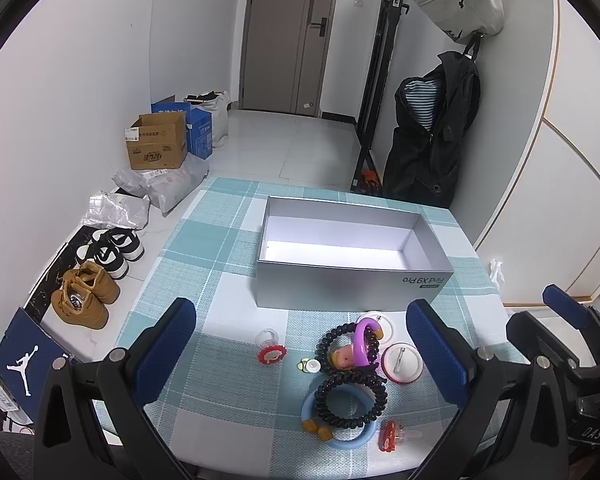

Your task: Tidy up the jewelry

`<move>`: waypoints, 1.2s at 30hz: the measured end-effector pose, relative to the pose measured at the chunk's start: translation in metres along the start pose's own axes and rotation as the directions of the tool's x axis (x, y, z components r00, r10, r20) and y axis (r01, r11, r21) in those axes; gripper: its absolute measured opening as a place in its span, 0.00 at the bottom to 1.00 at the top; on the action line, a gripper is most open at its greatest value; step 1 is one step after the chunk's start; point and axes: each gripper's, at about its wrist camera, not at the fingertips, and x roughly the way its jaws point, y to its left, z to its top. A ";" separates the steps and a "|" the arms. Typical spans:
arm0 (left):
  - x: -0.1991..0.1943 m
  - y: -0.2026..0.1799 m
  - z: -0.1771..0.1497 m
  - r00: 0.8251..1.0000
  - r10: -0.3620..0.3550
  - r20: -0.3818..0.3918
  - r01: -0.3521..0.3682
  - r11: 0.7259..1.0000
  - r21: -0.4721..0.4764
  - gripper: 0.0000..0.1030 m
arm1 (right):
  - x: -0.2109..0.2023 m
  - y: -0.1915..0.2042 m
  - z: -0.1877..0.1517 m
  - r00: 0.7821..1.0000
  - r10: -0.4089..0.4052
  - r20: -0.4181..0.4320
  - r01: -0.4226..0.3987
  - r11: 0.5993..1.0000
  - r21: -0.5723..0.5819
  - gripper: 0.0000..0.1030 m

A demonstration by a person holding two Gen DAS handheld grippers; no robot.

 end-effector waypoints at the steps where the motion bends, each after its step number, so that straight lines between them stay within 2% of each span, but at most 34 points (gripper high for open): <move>1: 0.000 0.000 0.000 1.000 0.000 0.000 0.000 1.000 -0.001 0.99 | 0.000 0.000 0.000 1.000 0.004 -0.003 -0.004 1.000 -0.001 1.00; 8: 0.003 0.002 0.003 1.000 -0.005 -0.007 0.005 1.000 -0.015 0.99 | 0.013 0.007 -0.009 0.992 0.084 -0.098 -0.084 0.996 0.005 1.00; 13: 0.005 0.014 0.008 1.000 0.012 -0.008 -0.012 0.999 -0.042 0.99 | 0.022 0.019 -0.020 0.972 0.151 -0.180 -0.157 0.987 -0.024 1.00; 16: 0.006 0.024 0.011 1.000 0.019 -0.009 -0.020 0.997 -0.075 0.99 | 0.029 0.028 -0.029 0.954 0.180 -0.239 -0.198 0.979 -0.055 0.95; 22: 0.009 0.046 0.014 0.999 0.042 -0.022 -0.045 0.989 -0.143 0.99 | 0.043 0.039 -0.049 0.912 0.205 -0.355 -0.251 0.964 -0.086 0.79; 24: 0.010 0.054 0.015 0.998 0.052 -0.028 -0.056 0.984 -0.167 0.99 | 0.046 0.043 -0.055 0.900 0.206 -0.384 -0.262 0.960 -0.100 0.70; 25: 0.010 0.058 0.015 0.998 0.051 -0.031 -0.056 0.982 -0.182 0.99 | 0.048 0.045 -0.057 0.896 0.202 -0.397 -0.265 0.958 -0.110 0.69; 28: 0.013 0.066 0.015 0.997 0.058 -0.042 -0.065 0.975 -0.213 0.99 | 0.049 0.051 -0.062 0.890 0.197 -0.411 -0.273 0.953 -0.134 0.67; 30: 0.014 0.070 0.014 0.997 0.058 -0.046 -0.067 0.971 -0.230 0.99 | 0.051 0.053 -0.064 0.890 0.189 -0.415 -0.273 0.950 -0.153 0.54; 32: 0.015 0.074 0.015 0.997 0.056 -0.050 -0.067 0.967 -0.247 0.99 | 0.052 0.055 -0.067 0.884 0.188 -0.427 -0.278 0.947 -0.158 0.49; 33: 0.015 0.075 0.015 0.997 0.054 -0.054 -0.066 0.965 -0.253 0.99 | 0.051 0.056 -0.069 0.882 0.185 -0.434 -0.280 0.946 -0.165 0.43; 35: 0.017 0.077 0.015 0.997 0.057 -0.061 -0.071 0.963 -0.259 0.99 | 0.050 0.059 -0.069 0.886 0.170 -0.432 -0.276 0.941 -0.196 0.39; 36: 0.018 0.078 0.015 0.996 0.057 -0.064 -0.072 0.963 -0.262 0.99 | 0.049 0.061 -0.070 0.885 0.169 -0.433 -0.280 0.938 -0.206 0.33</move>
